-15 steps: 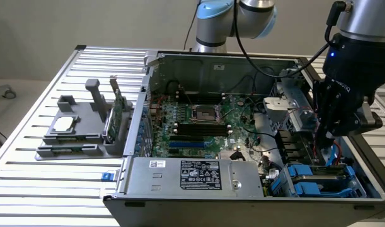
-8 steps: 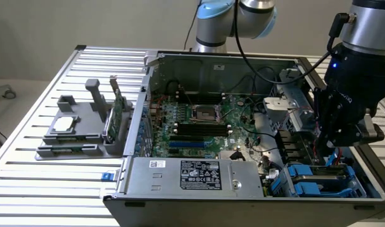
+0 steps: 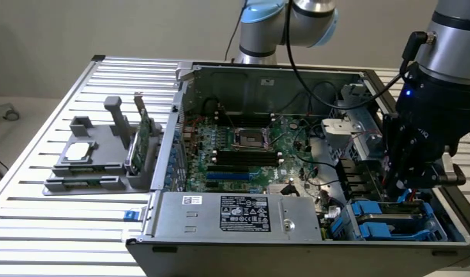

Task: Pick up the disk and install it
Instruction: 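Insert the second disk wire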

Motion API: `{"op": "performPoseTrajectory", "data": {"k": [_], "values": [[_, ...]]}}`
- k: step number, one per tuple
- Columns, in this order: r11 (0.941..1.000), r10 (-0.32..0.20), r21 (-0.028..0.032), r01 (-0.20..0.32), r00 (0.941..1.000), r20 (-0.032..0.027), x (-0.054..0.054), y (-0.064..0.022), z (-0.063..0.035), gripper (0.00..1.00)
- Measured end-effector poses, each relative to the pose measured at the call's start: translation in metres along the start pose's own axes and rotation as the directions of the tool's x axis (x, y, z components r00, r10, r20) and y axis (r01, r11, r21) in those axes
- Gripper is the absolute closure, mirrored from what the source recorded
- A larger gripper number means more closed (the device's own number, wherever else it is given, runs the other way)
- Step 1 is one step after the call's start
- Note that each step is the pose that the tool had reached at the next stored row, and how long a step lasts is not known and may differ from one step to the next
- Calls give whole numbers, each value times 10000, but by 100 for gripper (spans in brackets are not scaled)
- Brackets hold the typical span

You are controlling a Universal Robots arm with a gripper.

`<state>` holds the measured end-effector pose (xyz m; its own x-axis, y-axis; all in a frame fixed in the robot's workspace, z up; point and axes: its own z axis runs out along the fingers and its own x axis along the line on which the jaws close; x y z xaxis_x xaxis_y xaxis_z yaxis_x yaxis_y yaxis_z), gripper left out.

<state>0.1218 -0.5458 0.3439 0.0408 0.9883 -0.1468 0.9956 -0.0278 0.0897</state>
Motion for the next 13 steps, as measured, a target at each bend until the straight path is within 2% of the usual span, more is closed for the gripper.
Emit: {"op": "performPoseTrajectory", "data": {"k": [6,7,13], "values": [[10000,21,11,-21,9997,-250,-47,-2,51,83],[10000,23,11,-23,9996,-268,-51,-2,53,83],[10000,23,11,-23,9996,-276,-60,1,56,83]]}}
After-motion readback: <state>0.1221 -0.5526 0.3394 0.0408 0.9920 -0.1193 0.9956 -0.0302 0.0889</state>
